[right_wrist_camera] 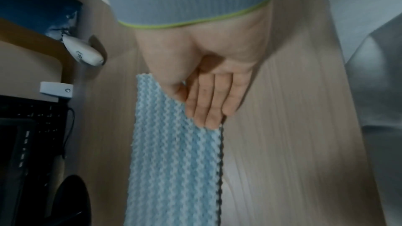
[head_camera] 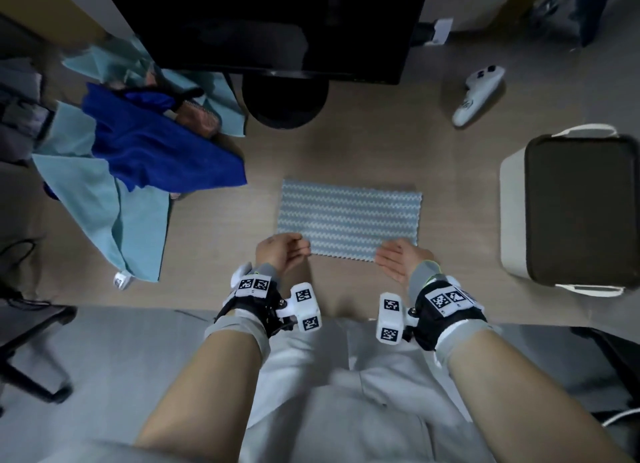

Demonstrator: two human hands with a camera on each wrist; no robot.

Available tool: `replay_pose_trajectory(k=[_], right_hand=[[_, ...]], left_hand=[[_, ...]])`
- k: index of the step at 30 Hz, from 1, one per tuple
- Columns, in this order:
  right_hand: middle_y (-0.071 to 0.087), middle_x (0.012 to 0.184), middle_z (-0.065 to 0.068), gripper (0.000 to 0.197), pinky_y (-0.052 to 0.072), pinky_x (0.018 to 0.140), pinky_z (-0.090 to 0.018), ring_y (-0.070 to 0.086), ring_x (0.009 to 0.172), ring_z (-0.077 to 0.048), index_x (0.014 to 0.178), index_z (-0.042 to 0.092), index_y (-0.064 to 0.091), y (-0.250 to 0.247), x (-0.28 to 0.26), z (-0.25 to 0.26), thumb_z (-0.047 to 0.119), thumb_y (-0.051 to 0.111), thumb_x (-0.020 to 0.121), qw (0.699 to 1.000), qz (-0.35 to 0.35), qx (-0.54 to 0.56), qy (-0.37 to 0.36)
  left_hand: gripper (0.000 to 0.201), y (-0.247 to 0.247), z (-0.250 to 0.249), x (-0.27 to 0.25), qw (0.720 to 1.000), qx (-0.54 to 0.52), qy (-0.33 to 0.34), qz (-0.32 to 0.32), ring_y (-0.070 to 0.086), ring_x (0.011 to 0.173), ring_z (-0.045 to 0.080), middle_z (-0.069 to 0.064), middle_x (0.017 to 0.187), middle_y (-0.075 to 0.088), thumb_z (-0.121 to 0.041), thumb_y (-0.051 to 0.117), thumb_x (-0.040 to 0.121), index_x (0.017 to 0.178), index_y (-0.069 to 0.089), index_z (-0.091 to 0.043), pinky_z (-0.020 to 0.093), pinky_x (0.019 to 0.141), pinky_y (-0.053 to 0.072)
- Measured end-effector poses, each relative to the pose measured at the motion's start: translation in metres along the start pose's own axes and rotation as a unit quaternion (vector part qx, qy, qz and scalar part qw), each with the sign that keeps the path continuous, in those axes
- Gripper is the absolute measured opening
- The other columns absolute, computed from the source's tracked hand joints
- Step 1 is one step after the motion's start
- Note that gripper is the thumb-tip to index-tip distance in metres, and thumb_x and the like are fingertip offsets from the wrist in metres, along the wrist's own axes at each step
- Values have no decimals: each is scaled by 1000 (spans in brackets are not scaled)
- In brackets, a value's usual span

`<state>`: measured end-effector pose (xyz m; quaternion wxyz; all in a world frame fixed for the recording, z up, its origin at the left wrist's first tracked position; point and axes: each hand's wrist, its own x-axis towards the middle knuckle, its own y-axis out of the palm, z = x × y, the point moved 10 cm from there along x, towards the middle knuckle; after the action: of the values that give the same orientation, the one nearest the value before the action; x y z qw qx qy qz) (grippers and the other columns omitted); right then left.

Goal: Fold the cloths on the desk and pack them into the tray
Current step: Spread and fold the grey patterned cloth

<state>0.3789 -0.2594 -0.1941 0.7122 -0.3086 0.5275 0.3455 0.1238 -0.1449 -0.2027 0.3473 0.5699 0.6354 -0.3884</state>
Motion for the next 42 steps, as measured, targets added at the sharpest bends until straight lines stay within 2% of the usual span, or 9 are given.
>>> replay_pose_trajectory(k=[4,7,10,13,17,22,27,33,42], right_hand=[[68,75,-11,58,45,66,-32,60,69,-28,92,-1,67,-60,-10,20,54,47,88,975,-195,-108,-23],[62,79,-13,46,43,71,-32,54,73,-30,87,4,66,-71,-21,45,47,53,88,956,-239,-157,-71],[66,80,-7,46,50,77,-35,59,77,-31,96,10,70,-53,-20,59,52,55,84,954,-211,-200,-75],[66,110,-13,63,42,77,-35,61,96,-34,116,5,65,-28,-11,56,57,63,80,967,-157,-199,-16],[60,125,-17,79,45,85,-38,59,109,-38,131,4,53,-16,-8,56,53,73,73,970,-127,-207,-9],[67,114,-6,94,56,85,-48,66,92,-32,130,19,53,-24,-1,64,53,75,46,975,-124,-164,-89],[71,97,10,41,58,79,-48,71,83,-25,97,35,63,-17,-14,85,40,78,59,972,-88,-131,-176],[68,85,-6,26,52,62,-29,61,70,-18,105,6,65,37,-49,96,8,72,80,975,9,-107,-195],[64,93,-4,33,58,62,-29,62,72,-15,107,13,55,135,-45,96,4,73,81,975,42,-143,-164]], left_hand=[[15,-15,-9,1,998,35,15,-57,64,51,18,9,64,68,-7,51,93,93,65,-1,22,46,52],[16,-1,-24,-6,999,23,34,-34,64,50,22,12,63,67,-5,54,90,90,67,3,26,49,56],[19,38,-23,-17,997,-7,8,76,69,68,30,22,83,68,-6,56,89,95,67,9,35,68,62],[28,74,-8,-25,986,11,-42,164,70,82,32,24,99,65,-11,64,88,107,64,9,37,77,61],[32,95,-1,-21,975,53,-49,209,68,98,29,18,110,70,-18,59,93,119,62,1,35,85,57],[24,99,-3,-16,970,87,-35,227,67,92,24,11,103,70,-17,51,97,120,57,-13,34,83,55],[27,101,-5,-15,968,102,-25,227,68,93,26,13,107,69,-16,51,95,121,56,-19,39,89,55],[23,90,-19,-21,976,78,3,205,67,98,29,15,106,68,-14,52,96,118,59,-11,38,84,56],[26,7,-72,14,987,111,54,100,57,86,22,10,101,66,-22,58,94,114,65,-6,32,80,48]])
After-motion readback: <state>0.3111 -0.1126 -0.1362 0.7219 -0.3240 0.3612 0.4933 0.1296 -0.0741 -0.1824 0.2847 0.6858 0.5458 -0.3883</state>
